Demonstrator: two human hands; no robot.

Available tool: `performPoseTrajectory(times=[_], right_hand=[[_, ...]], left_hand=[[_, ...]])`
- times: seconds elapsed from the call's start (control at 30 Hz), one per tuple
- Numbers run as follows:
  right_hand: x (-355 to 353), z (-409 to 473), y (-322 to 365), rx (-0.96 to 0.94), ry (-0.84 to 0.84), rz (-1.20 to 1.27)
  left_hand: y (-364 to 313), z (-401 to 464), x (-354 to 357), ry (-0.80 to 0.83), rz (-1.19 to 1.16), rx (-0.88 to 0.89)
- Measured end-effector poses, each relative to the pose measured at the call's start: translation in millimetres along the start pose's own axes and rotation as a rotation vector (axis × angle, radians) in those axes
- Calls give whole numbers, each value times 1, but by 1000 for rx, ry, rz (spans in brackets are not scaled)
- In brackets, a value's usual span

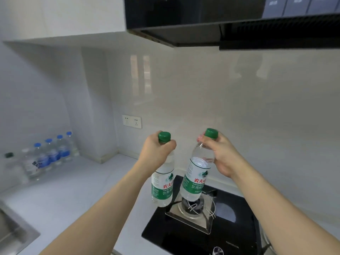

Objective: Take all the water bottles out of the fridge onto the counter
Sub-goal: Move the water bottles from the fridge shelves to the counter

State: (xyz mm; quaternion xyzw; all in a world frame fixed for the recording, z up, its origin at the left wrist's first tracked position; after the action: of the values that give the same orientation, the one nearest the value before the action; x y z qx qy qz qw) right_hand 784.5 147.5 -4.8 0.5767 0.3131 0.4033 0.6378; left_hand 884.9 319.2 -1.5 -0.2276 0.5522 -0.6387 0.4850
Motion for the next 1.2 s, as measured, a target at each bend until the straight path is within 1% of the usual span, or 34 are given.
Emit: performPoseTrajectory(times=[0.13, 0.23, 0.43, 0.67, 0.83, 1.03, 1.1, 1.2], right_hand=[[45, 17, -15, 8, -15, -12], [74, 33, -21, -1, 14, -39], [129, 73, -53, 91, 259, -350], [168, 123, -99, 118, 419, -510], [193, 163, -116, 51, 424, -495], [235, 205, -148, 105, 436, -368], [257, 216, -156, 104, 453, -356], [292, 236, -168, 97, 464, -348]], left_hand=[[32, 6, -46, -56, -104, -102], [55, 12, -72, -87, -168, -184], [94, 31, -105, -98, -155, -259], [130, 66, -133, -167, -59, -322], [159, 88, -156, -255, -50, -372], [204, 103, -197, -395, -166, -430], [219, 111, -215, -414, -186, -446], [239, 128, -240, -392, -167, -455]])
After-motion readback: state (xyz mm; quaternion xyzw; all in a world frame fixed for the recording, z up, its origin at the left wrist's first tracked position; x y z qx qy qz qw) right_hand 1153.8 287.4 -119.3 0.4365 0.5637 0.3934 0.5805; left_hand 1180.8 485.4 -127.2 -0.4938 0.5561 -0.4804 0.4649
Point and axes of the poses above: each hand's wrist, its own z-axis towards the middle knuckle, its own x-axis out of the palm, y = z × x, the point moved 10 cm from there along z, towards the middle knuckle, and after that the axes turned 3 degrees about y, right-handed, at the moved point
